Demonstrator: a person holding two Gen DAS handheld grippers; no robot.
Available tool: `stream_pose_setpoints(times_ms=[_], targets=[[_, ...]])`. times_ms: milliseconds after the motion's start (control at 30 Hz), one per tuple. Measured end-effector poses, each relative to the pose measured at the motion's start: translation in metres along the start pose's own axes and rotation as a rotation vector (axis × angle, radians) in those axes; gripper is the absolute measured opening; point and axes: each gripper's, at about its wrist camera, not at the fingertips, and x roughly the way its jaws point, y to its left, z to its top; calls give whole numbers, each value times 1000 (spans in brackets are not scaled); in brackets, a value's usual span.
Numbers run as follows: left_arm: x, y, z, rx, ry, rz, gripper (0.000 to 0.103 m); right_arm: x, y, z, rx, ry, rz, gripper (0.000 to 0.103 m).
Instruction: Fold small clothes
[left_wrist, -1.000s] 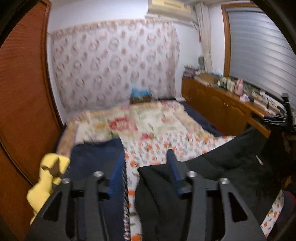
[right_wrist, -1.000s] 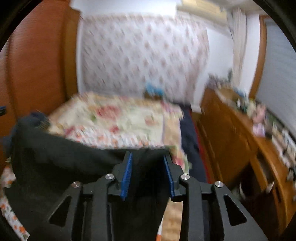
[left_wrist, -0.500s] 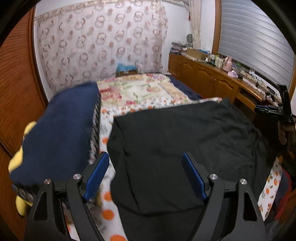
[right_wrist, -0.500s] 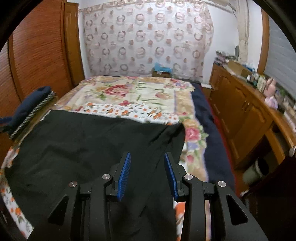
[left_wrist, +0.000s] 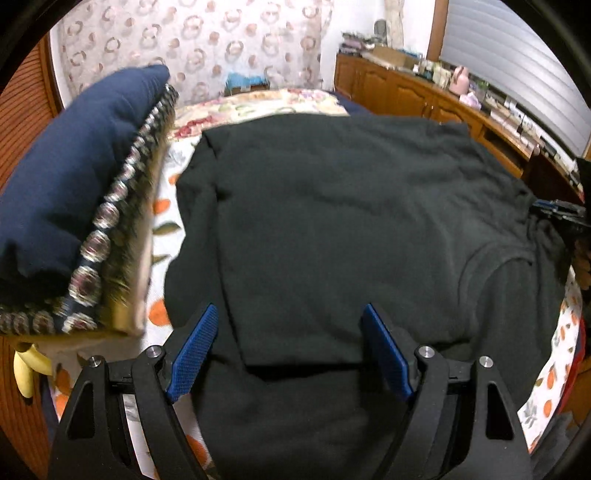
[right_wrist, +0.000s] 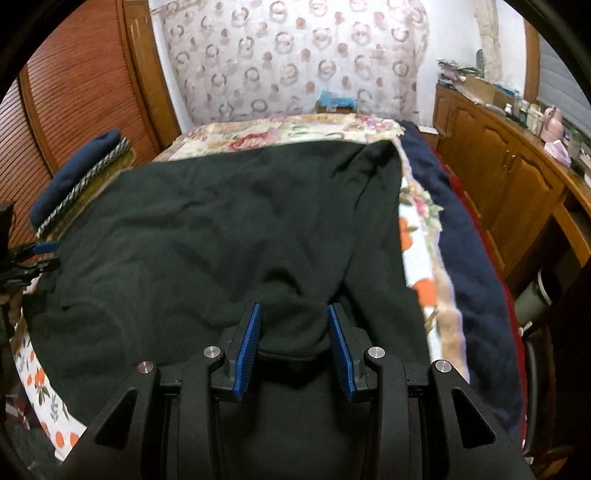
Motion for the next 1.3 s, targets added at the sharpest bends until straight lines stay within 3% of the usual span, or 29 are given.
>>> stream_pose_setpoints(times_ms=[200,467,733,1200,1300], targets=[[-1,-6,-4,21,-29,16,86,1,-6,18,-8,-6,-44,39],[5,-3,-5,9,-21,27,103,9,-9,18,-37,-16,-82,46],[5,-3,-5,10,-22,27,103,19,5,-3,-48,-20,-93,48],[-2,-2,-10,34,-15,17,103,16,5,-4,-50,-17,-84,52],[-11,-2,-16,11,-43,11,94,16,5,-4,-50,-16,-82,53]])
